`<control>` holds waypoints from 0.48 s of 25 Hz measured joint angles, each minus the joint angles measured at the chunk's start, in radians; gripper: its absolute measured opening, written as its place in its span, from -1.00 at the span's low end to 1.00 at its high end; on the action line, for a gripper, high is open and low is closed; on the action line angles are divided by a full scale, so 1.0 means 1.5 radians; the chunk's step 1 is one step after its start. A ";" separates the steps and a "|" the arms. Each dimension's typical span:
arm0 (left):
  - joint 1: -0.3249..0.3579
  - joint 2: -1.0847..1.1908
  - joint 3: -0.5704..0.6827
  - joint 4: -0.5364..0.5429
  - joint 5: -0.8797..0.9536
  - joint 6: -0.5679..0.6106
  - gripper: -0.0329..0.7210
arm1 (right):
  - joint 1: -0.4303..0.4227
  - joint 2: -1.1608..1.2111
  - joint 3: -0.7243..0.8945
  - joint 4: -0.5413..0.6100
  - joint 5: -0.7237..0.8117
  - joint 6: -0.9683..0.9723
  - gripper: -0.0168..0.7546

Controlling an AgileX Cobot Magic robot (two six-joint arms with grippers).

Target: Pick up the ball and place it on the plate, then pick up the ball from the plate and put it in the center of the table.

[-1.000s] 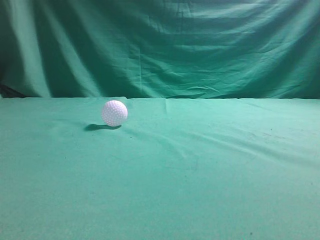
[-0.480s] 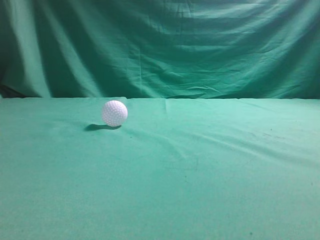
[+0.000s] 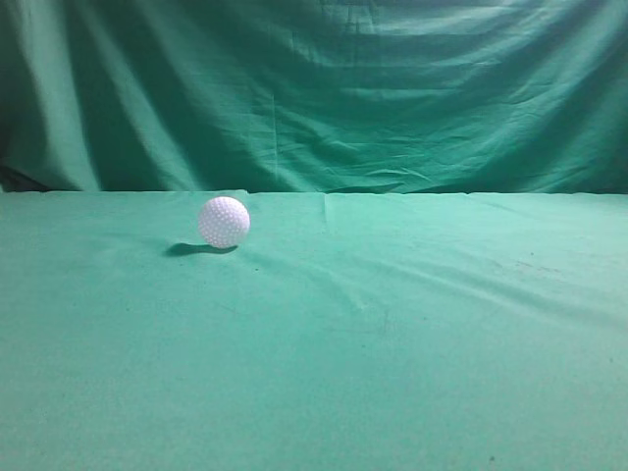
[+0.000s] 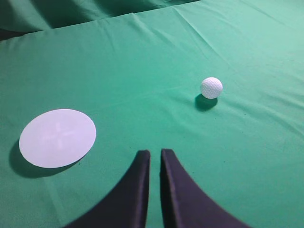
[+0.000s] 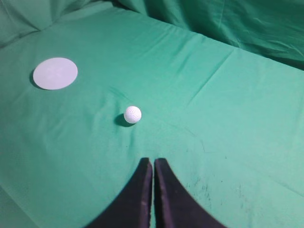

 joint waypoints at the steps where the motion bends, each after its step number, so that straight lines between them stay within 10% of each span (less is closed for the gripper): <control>1: 0.000 0.000 0.000 0.000 0.000 0.000 -0.78 | 0.000 -0.018 0.015 0.001 -0.005 0.000 -0.96; 12: 0.000 0.000 0.000 0.001 0.000 0.000 -0.78 | 0.000 -0.127 0.141 0.013 -0.055 0.002 -0.96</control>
